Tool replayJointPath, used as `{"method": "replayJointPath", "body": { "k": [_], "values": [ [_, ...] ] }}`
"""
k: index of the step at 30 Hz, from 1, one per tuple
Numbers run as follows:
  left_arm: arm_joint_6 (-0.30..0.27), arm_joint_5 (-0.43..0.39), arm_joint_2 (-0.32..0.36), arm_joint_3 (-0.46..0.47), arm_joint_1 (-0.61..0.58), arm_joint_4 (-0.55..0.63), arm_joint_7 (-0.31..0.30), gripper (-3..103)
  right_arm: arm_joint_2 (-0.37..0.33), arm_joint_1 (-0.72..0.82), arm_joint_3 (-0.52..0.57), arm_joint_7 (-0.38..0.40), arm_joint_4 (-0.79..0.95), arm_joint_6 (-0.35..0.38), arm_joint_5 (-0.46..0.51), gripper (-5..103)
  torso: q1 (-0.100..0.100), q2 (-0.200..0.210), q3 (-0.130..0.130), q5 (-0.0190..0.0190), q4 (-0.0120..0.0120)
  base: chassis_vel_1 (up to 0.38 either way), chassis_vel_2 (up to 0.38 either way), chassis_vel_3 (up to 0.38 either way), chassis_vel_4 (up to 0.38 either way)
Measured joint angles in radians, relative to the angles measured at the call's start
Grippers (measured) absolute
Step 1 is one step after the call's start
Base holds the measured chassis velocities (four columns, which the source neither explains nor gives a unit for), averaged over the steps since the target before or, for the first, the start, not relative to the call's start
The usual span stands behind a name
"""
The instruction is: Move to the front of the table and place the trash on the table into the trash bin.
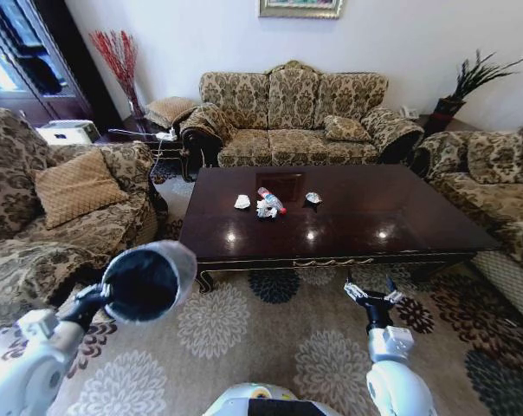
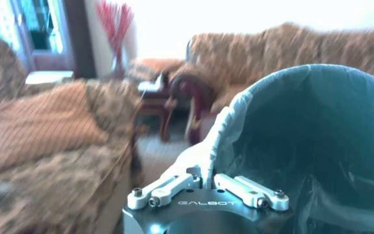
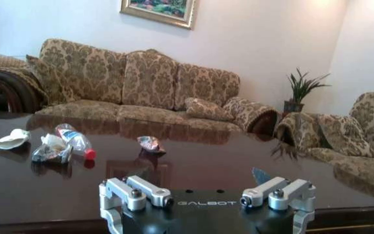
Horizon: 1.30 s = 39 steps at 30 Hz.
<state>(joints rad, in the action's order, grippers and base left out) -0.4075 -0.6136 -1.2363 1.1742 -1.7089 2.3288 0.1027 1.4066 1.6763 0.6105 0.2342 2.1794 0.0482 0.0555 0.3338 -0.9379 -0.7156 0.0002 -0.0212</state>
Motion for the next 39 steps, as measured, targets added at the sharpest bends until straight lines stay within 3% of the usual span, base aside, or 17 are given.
{"method": "replayJointPath", "body": {
  "k": [6,9,16,20,32,35,39],
  "values": [
    [0.015,0.087,-0.052,-0.088,0.030,0.104,-0.061,0,0.000,0.000,0.000,0.000,0.000,0.000,0.000,100,0.000,0.000,0.000,0.0000,0.0001,0.000,0.000,0.000,0.000],
    [0.060,0.172,-0.096,-0.130,0.033,0.137,-0.081,0,0.000,0.000,0.000,0.000,0.000,0.000,0.000,100,0.000,0.000,0.000,-0.0001,-0.0005,0.000,0.000,0.000,0.000],
    [0.153,0.225,-0.161,-0.158,0.028,0.126,-0.089,0,0.000,0.000,0.000,0.000,0.000,0.000,0.000,100,0.000,0.000,0.000,0.0000,-0.0001,0.000,0.000,0.000,0.000],
    [0.182,0.224,-0.164,-0.147,0.015,0.109,-0.071,0,0.000,0.000,0.000,0.000,0.000,0.000,0.000,100,0.000,0.000,0.000,-0.0003,-0.0003,0.000,0.000,0.000,0.000],
    [0.170,0.187,-0.153,-0.158,0.018,0.071,-0.044,0,-0.005,-0.003,0.000,-0.007,0.019,0.017,0.001,100,0.000,0.000,0.000,0.0004,0.0001,-0.001,0.008,0.006,-0.004],
    [0.163,0.187,-0.146,-0.158,0.028,0.066,-0.042,0,-0.037,-0.034,0.001,-0.068,0.161,0.120,0.009,100,0.000,0.000,0.000,-0.0003,-0.0003,0.000,0.000,0.000,0.000],
    [0.159,0.186,-0.141,-0.157,0.033,0.066,-0.040,0,-0.054,-0.056,0.001,-0.092,0.228,0.171,0.031,100,0.000,0.000,0.000,-0.0004,-0.0003,0.000,0.000,0.000,0.000]
  ]
}}
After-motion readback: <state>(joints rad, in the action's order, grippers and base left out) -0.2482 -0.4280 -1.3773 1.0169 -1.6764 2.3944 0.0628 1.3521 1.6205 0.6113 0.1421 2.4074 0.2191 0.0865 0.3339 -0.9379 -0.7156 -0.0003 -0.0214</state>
